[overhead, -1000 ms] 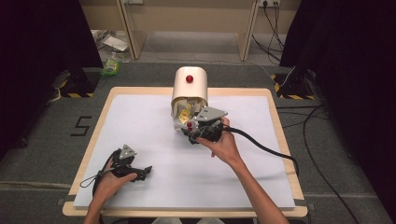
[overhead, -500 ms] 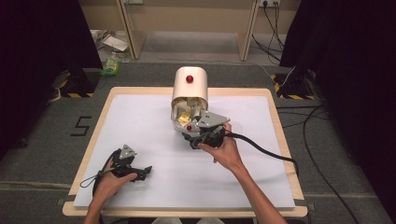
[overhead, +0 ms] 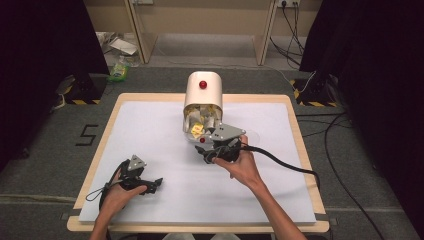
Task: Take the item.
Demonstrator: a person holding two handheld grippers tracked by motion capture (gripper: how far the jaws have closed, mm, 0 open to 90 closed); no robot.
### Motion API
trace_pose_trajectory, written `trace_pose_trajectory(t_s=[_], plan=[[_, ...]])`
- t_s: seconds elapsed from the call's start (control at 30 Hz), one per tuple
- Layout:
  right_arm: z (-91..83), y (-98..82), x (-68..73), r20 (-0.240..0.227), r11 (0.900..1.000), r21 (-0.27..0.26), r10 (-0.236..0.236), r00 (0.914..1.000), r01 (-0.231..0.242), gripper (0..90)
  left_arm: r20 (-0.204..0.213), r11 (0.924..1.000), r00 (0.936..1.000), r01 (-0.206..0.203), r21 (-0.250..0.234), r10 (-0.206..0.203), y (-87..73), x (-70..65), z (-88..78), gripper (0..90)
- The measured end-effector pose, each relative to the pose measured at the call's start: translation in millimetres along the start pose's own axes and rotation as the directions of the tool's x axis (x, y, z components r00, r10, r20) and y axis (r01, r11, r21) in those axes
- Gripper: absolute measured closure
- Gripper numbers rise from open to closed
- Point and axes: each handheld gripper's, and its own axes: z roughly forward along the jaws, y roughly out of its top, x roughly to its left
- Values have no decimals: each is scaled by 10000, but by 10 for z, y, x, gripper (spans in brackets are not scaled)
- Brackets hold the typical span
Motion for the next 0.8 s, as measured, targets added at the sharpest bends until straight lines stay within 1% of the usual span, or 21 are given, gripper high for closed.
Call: trace_pose_trajectory(t_s=[0.57,0.7,0.8], plan=[[-48,-9,40,-120,9999,154,2,9999,-1,293,2,10000,10000,0,-5,0,0,0,0,0],[-53,7,14,-184,9998,51,189,9997,-188,302,0,10000,10000,-1,-2,1,0,0,0,0],[-58,47,-44,-105,9983,-262,524,9986,-526,307,3,10000,10000,-2,2,2,0,0,0,0]])
